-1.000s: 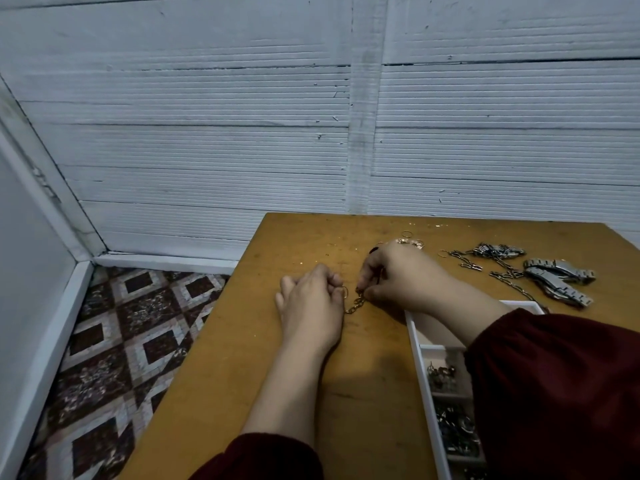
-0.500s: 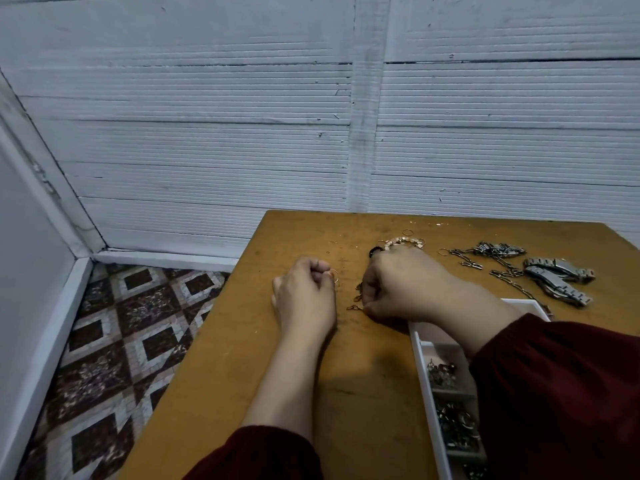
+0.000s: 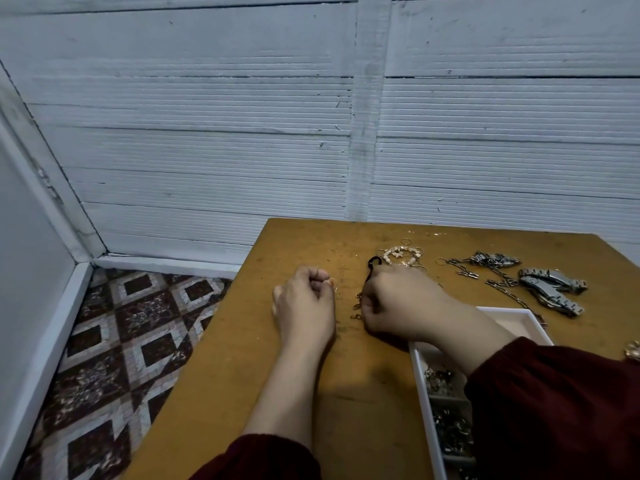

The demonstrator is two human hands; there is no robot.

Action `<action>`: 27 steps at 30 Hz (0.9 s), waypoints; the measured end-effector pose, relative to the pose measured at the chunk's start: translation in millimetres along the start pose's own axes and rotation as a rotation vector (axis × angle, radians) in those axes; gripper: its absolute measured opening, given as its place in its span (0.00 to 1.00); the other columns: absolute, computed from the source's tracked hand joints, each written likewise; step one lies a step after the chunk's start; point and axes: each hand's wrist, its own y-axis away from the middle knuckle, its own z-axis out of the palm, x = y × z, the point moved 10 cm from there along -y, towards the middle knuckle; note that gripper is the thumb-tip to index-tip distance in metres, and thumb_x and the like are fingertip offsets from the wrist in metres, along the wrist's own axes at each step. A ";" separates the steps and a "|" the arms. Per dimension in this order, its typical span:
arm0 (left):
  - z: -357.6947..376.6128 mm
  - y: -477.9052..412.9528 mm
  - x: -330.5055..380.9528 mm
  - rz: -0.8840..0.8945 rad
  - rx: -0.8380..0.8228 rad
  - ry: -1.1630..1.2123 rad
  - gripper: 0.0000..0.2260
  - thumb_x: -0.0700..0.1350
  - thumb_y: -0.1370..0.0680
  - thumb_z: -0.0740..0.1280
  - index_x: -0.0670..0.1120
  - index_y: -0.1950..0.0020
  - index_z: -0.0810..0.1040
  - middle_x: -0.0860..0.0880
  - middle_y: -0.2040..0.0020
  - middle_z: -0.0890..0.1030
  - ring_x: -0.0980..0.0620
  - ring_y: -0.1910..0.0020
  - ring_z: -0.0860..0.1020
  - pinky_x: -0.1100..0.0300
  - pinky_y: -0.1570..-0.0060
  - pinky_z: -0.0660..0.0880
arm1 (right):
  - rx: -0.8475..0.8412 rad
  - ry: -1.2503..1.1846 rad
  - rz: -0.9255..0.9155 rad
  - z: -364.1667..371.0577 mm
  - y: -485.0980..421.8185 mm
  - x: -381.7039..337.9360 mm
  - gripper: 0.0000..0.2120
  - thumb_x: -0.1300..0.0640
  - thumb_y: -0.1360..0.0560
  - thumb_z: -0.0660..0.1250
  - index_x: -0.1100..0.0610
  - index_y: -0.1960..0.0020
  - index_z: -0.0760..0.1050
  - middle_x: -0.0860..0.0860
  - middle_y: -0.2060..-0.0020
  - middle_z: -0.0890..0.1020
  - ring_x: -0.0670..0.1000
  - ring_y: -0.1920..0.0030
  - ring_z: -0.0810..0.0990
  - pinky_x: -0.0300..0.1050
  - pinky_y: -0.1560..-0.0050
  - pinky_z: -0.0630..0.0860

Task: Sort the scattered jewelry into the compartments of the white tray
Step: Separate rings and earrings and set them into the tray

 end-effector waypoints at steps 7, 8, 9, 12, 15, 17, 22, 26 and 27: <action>1.2 6.0 1.1 0.039 0.001 0.092 0.04 0.45 0.23 0.67 0.55 0.54 0.75 0.59 0.61 0.76 0.50 0.48 0.73 0.50 0.44 0.71 | 0.162 -0.646 0.165 -28.8 -0.2 34.0 0.03 0.60 0.28 0.68 0.57 0.60 0.76 0.48 0.64 0.79 0.46 0.65 0.75 0.44 0.59 0.74; 1.4 6.2 0.4 0.043 0.005 0.118 0.05 0.45 0.24 0.68 0.56 0.53 0.75 0.58 0.61 0.78 0.49 0.49 0.75 0.48 0.45 0.73 | 0.199 -0.684 0.168 -35.5 0.4 35.9 0.04 0.60 0.27 0.68 0.56 0.60 0.75 0.47 0.65 0.78 0.46 0.66 0.74 0.42 0.61 0.72; 1.6 6.5 -0.5 0.046 0.008 0.146 0.06 0.46 0.25 0.69 0.57 0.53 0.75 0.58 0.61 0.79 0.49 0.50 0.76 0.47 0.46 0.74 | 0.233 -0.710 0.167 -41.2 0.7 37.4 0.05 0.60 0.27 0.68 0.54 0.61 0.75 0.46 0.66 0.78 0.45 0.67 0.74 0.42 0.62 0.71; 3.0 9.0 -2.5 0.030 -0.003 0.191 0.09 0.47 0.26 0.71 0.61 0.57 0.75 0.58 0.61 0.81 0.49 0.50 0.78 0.47 0.48 0.76 | 0.299 -0.793 0.158 -52.2 0.5 40.4 0.08 0.60 0.26 0.67 0.51 0.62 0.73 0.44 0.67 0.76 0.43 0.67 0.73 0.39 0.64 0.69; 1.4 13.8 -2.0 0.028 -0.009 0.230 0.08 0.47 0.26 0.72 0.61 0.58 0.77 0.58 0.58 0.81 0.53 0.49 0.78 0.50 0.48 0.77 | 0.359 -0.872 0.148 -63.8 2.1 41.5 0.08 0.59 0.25 0.67 0.51 0.61 0.74 0.44 0.67 0.76 0.42 0.68 0.72 0.39 0.64 0.69; -1.3 17.0 0.2 0.029 -0.006 0.270 0.07 0.46 0.27 0.72 0.59 0.58 0.78 0.57 0.58 0.81 0.55 0.50 0.79 0.54 0.49 0.78 | 0.400 -0.922 0.139 -73.4 5.1 41.0 0.07 0.59 0.25 0.67 0.52 0.61 0.74 0.44 0.67 0.75 0.40 0.70 0.71 0.37 0.65 0.68; -9.0 25.8 11.6 -0.003 -0.002 0.394 0.06 0.42 0.26 0.72 0.53 0.56 0.80 0.56 0.58 0.82 0.60 0.55 0.80 0.67 0.56 0.75 | 0.462 -0.993 0.135 -95.2 16.6 41.3 0.03 0.58 0.25 0.68 0.56 0.57 0.76 0.46 0.64 0.76 0.46 0.63 0.74 0.42 0.59 0.70; -12.8 32.4 19.3 -0.004 -0.010 0.442 0.06 0.42 0.27 0.73 0.53 0.56 0.80 0.55 0.59 0.83 0.58 0.55 0.80 0.63 0.55 0.78 | 0.498 -1.054 0.146 -109.5 29.4 44.2 0.03 0.57 0.25 0.68 0.55 0.57 0.76 0.46 0.63 0.76 0.49 0.62 0.73 0.44 0.59 0.71; -14.0 34.5 22.1 0.002 -0.012 0.449 0.06 0.42 0.27 0.73 0.53 0.56 0.80 0.54 0.59 0.83 0.57 0.55 0.81 0.61 0.54 0.78 | 0.510 -1.068 0.142 -113.7 33.1 44.6 0.03 0.57 0.25 0.68 0.55 0.57 0.76 0.47 0.63 0.76 0.49 0.62 0.73 0.44 0.59 0.70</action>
